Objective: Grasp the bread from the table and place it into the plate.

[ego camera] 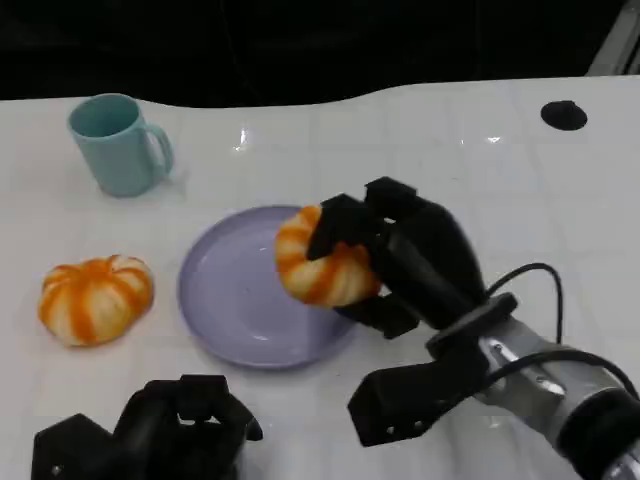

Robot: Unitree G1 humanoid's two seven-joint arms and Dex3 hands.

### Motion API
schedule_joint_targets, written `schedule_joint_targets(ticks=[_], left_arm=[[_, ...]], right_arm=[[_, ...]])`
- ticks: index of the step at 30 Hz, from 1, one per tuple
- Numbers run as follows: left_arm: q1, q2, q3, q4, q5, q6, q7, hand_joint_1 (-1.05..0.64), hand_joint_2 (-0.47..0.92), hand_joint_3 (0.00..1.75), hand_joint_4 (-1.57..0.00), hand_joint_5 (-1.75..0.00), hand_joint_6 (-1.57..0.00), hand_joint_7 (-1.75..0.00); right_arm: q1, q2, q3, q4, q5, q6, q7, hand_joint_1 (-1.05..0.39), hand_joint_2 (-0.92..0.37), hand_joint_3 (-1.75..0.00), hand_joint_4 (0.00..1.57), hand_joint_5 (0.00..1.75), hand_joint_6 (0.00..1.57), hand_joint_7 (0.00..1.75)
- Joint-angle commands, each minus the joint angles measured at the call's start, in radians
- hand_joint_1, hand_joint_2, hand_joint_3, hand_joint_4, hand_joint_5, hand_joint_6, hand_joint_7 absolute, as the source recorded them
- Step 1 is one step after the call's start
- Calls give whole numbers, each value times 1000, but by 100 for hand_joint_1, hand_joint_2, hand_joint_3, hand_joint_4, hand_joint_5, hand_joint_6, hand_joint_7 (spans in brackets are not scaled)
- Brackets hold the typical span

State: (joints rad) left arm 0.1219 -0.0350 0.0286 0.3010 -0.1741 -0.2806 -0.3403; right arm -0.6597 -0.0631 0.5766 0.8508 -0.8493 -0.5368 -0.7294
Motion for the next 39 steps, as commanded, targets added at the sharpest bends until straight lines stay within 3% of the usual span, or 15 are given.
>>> schedule_joint_targets(ticks=[1,4,9,13,14,15,16,17,18,19,21,25,30,34,39], left_arm=[[6,8,-1,5,4,-12,7,-105,50,77,-157,-123,-139,-83],[7,9,-4,6,2,-13,4,-105,50,76,-157,-123,-139,-83],[9,10,-6,5,2,-12,8,-105,51,75,-157,-122,-139,-82],[11,10,-6,5,3,-18,8,-105,51,74,-157,-122,-140,-82],[11,10,-7,5,3,-19,7,-105,51,74,-157,-122,-140,-82],[11,10,-7,6,3,-21,7,-105,51,74,-157,-122,-140,-81],[11,10,-7,5,3,-20,8,-105,52,74,-157,-122,-140,-81],[12,9,-8,3,3,-18,10,-105,52,74,-157,-122,-140,-81],[13,8,-8,0,2,-15,11,-105,52,73,-157,-122,-140,-81],[14,8,-8,-2,3,-14,13,-105,52,73,-157,-122,-140,-81],[14,8,-9,-4,5,-13,16,-105,52,73,-157,-122,-140,-81],[16,11,-10,-6,7,-14,16,-105,52,73,-157,-123,-141,-81],[15,11,-9,-7,6,-12,14,-105,52,72,-157,-123,-141,-81],[12,12,-9,2,8,-22,12,-105,53,72,-157,-123,-141,-81],[9,13,-8,7,10,-26,13,-105,53,72,-157,-123,-141,-81]], right_arm=[[-65,41,16,76,-11,12,-40,-21,-37,-119,98,175,73,175],[-98,69,22,132,-3,10,-48,-19,-34,-117,97,175,72,175],[-150,107,39,209,-6,35,-54,-22,-46,-99,94,175,68,175],[-177,135,44,257,3,63,-40,-19,-44,-101,90,175,69,171],[-181,139,42,263,10,72,-16,-19,-45,-101,88,175,71,159],[-184,142,42,267,14,78,3,-23,-51,-85,88,163,79,126],[-186,145,44,270,15,85,21,-26,-64,-57,89,142,90,80],[-188,146,46,272,15,91,36,-26,-72,-40,90,127,96,52],[-188,146,49,272,15,98,57,-26,-77,-29,89,118,98,35],[-189,145,52,271,15,105,89,-28,-83,-22,78,99,93,18],[-189,143,59,265,13,124,134,-34,-90,-16,62,70,80,4],[-181,142,66,242,18,171,215,-47,-92,-15,31,41,52,0],[-165,136,69,192,25,224,315,-67,-92,-25,6,31,28,0],[-146,124,66,143,40,238,379,-78,-92,-38,0,24,19,0],[-117,104,64,87,54,225,398,-80,-92,-40,0,24,18,1]])
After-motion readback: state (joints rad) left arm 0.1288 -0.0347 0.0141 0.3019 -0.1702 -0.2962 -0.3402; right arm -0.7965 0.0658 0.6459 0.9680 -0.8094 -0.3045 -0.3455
